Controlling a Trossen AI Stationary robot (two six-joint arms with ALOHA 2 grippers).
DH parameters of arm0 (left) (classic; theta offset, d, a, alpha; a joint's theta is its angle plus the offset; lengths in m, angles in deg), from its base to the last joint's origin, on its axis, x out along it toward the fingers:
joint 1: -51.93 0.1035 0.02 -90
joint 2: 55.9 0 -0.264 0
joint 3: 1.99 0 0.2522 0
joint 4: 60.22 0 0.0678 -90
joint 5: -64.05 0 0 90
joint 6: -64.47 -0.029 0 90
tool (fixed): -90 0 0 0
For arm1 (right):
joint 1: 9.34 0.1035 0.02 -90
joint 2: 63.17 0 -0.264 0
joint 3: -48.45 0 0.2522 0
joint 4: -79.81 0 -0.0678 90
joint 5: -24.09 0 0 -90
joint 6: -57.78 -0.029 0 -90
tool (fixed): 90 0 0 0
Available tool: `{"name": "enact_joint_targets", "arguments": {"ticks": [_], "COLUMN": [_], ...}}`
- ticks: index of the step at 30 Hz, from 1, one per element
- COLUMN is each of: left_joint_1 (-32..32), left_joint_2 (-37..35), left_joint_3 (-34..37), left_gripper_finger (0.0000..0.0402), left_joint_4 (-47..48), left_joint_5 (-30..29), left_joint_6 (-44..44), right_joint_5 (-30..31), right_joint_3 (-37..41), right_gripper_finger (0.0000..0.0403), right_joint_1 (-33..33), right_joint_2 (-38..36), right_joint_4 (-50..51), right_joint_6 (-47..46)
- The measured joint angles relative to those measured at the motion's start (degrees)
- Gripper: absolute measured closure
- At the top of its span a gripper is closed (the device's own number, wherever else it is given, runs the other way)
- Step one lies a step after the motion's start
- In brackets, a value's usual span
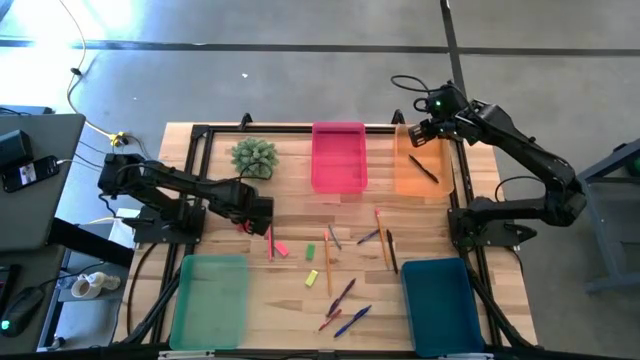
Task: Sort crayons/erasers/pens/pencils in bins
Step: Put the red eraser into the green bin
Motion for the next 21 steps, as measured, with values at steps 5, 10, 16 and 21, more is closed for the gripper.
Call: {"name": "enact_joint_targets", "arguments": {"ticks": [5, 10, 16, 21], "left_joint_1": [0.0, 0.0, 0.2, 1.4], "left_joint_2": [3.15, 5.98, 7.82, 9.08], "left_joint_3": [0.0, 0.0, -0.22, -0.18], "left_gripper_finger": [0.0144, 0.017, 0.0206, 0.0231], "left_joint_4": [-0.5, -0.5, -1.16, -2.34], "left_joint_5": [0.44, 0.44, 0.61, 2.01], "left_joint_6": [-1.43, -3.64, -4.49, -5.64], "right_joint_5": [-0.01, 0.01, 0.01, -0.21], "right_joint_3": [0.0, 0.0, 0.0, 0.0], "right_gripper_finger": [0.0281, 0.0281, 0.0281, 0.0281], "right_joint_1": [0.0, 0.0, 0.0, 0.0], "right_joint_2": [0.0, 0.0, 0.0, 0.0], "right_joint_4": [0.02, 0.1, 0.45, 0.53], "right_joint_6": [0.0, 0.03, 0.04, 0.03]}}
